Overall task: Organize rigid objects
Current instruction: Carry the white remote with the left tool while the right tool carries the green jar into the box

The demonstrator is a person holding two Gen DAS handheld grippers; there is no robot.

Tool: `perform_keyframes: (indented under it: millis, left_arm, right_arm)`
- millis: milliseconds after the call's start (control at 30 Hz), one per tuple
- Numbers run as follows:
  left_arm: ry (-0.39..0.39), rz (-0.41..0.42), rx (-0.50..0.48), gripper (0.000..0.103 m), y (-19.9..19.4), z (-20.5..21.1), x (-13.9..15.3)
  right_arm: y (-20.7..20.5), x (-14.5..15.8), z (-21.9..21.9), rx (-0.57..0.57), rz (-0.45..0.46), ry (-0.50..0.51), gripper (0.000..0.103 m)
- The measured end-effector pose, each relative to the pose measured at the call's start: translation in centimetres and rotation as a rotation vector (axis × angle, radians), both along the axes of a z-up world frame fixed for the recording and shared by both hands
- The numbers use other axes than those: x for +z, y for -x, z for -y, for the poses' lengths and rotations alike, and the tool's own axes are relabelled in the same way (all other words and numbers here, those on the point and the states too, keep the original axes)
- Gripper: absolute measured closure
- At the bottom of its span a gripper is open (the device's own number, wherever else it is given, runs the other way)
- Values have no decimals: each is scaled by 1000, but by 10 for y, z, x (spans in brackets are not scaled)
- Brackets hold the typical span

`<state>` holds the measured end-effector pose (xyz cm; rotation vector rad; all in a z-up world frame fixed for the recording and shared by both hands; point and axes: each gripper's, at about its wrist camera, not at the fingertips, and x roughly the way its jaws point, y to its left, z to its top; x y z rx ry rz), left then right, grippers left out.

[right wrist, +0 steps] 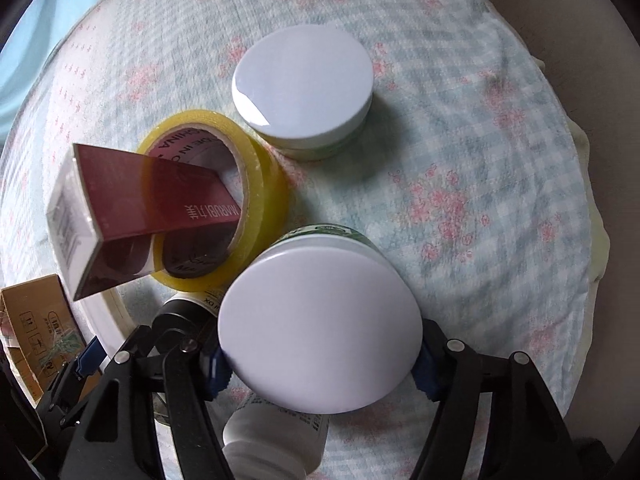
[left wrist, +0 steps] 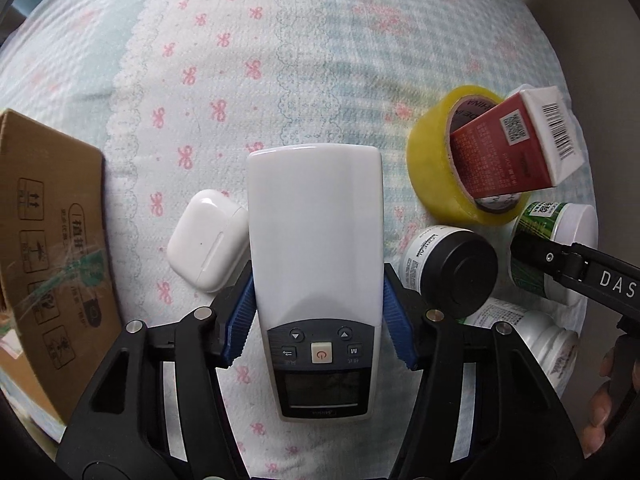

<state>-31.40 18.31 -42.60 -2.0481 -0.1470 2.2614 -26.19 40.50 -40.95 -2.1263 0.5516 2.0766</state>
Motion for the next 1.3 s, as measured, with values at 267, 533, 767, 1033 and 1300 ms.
perform_keyframes:
  millis: [267,533,767,1033,1300]
  left_arm:
    - [-46,-84,12,49,-7,27,78]
    - [-28,-168,9,49,-39,105,173]
    - [-12,-214,5,49,-56,192,203]
    - [-3,-245,-65,49,-63,308,212]
    - [41,-217,-178,49,-48,392,196]
  right_arm:
    - [-24,88,-26,-35,-107,-21,37]
    - [-36,160,81,83,-212,-50,37]
    - [-50,185,170,159,-287,9,37]
    - [-42,208,298,185,-316,28,37]
    - [-24,212,405,169,-297,35,37]
